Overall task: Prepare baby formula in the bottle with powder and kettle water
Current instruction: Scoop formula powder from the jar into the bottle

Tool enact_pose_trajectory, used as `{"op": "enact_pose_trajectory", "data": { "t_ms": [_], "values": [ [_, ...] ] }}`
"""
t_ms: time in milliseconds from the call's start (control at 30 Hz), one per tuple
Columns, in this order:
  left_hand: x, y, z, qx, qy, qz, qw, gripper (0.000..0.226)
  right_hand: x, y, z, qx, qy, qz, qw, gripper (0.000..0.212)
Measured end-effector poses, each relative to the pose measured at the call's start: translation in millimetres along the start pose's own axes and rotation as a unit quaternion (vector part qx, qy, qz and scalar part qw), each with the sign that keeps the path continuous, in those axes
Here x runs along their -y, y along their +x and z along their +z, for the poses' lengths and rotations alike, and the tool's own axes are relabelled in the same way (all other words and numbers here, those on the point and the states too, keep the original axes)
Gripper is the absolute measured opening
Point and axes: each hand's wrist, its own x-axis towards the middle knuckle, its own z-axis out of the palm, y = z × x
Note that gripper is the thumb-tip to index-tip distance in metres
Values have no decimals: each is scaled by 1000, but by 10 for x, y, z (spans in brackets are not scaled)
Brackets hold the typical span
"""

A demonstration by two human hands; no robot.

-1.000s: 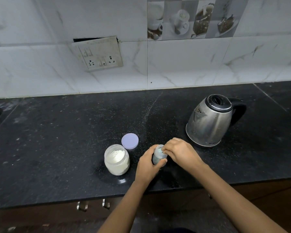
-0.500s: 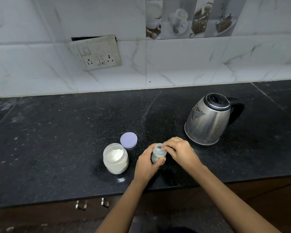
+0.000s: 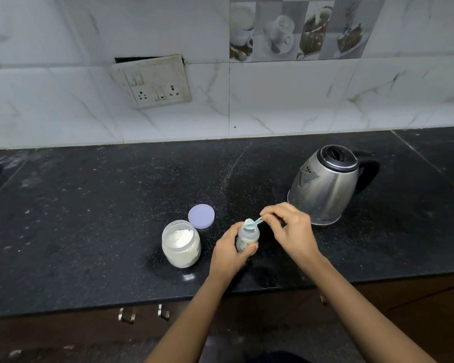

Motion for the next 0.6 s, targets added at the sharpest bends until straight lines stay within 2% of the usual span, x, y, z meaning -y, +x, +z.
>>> {"op": "enact_pose_trajectory", "data": {
  "t_ms": [100, 167, 267, 433, 600],
  "values": [
    [-28, 2, -16, 11, 1, -22, 1000, 49, 76, 52, -38, -41, 90, 109, 989, 15],
    [-38, -15, -28, 21, 13, -33, 999, 54, 152, 127, -26, -59, 184, 172, 966, 16],
    [34, -82, -24, 25, 42, -55, 997, 66, 300, 299, 100, -39, 264, 216, 939, 10],
    [149, -220, -81, 24, 70, -74, 994, 64, 539, 477, 623, 73, 251, 183, 948, 9],
    [170, -298, -167, 15, 70, -94, 993, 36, 664, 348, 1166, 167, 191, 134, 958, 6]
  ]
}}
